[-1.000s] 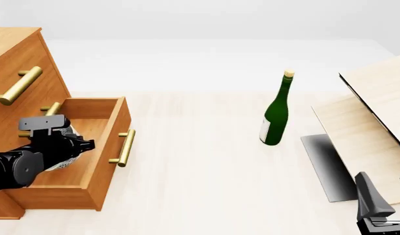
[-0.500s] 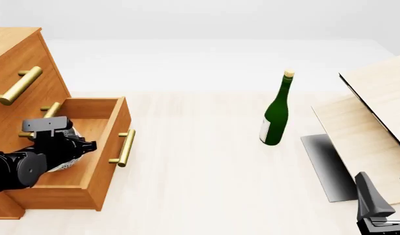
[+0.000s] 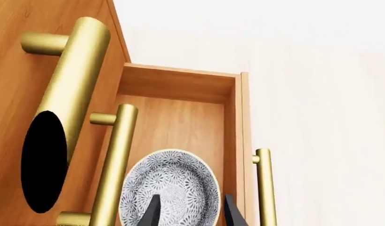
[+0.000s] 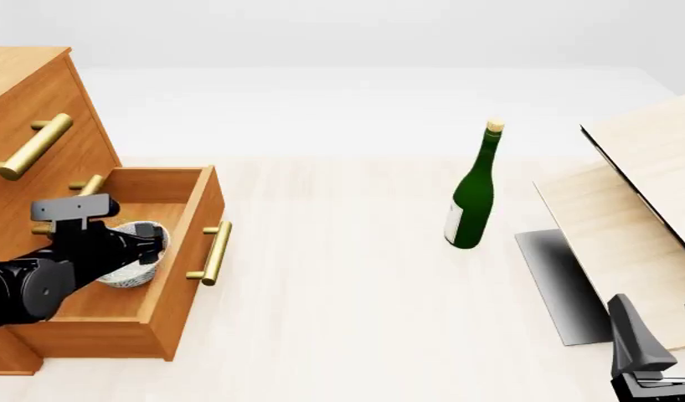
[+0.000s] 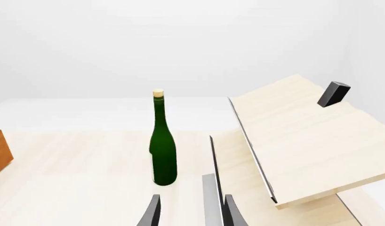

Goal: Put the bowl in the bottom drawer of the cabinet.

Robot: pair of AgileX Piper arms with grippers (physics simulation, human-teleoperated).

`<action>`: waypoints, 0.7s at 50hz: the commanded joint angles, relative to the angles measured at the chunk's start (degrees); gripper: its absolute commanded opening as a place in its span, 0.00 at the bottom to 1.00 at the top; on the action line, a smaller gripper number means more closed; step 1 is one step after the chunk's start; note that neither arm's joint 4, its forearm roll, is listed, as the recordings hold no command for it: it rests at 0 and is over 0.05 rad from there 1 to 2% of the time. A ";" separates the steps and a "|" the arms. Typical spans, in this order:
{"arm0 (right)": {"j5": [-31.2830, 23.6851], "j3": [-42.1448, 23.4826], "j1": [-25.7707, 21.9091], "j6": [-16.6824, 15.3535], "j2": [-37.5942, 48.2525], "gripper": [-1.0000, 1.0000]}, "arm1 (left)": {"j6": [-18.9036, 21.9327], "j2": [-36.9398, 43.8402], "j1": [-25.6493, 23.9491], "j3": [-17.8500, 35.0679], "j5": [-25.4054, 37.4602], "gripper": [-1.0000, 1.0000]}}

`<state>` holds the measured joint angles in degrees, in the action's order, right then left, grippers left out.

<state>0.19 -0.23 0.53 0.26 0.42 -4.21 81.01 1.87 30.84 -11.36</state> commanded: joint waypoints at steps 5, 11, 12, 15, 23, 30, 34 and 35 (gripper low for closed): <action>0.00 0.00 0.01 0.00 0.00 1.00 | -0.49 -1.87 0.26 -0.74 -0.29 1.00; 0.00 0.00 0.01 0.00 0.00 1.00 | -3.08 -4.80 -0.88 -0.76 0.00 1.00; 0.00 0.00 0.00 -0.01 0.00 1.00 | -3.63 -6.35 -0.10 -1.02 -0.10 1.00; 0.00 0.00 0.00 0.00 0.00 1.00 | -4.69 -6.69 -1.26 -0.48 0.22 1.00; 0.00 0.00 0.00 0.00 0.00 1.00 | -6.25 -8.97 -3.26 -0.99 -0.90 1.00; 0.00 0.00 0.00 0.00 0.01 1.00 | -7.72 -11.57 -4.47 -1.22 -1.03 1.00; 0.00 0.00 0.00 0.00 -0.01 1.00 | -8.59 -12.96 -5.44 -1.63 -1.93 1.00; 0.00 0.00 0.00 0.01 -0.01 1.00 | -8.46 -12.59 -5.63 -1.80 -2.41 1.00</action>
<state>0.19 -0.23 0.53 0.26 0.42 -10.97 70.90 -1.93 29.76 -12.30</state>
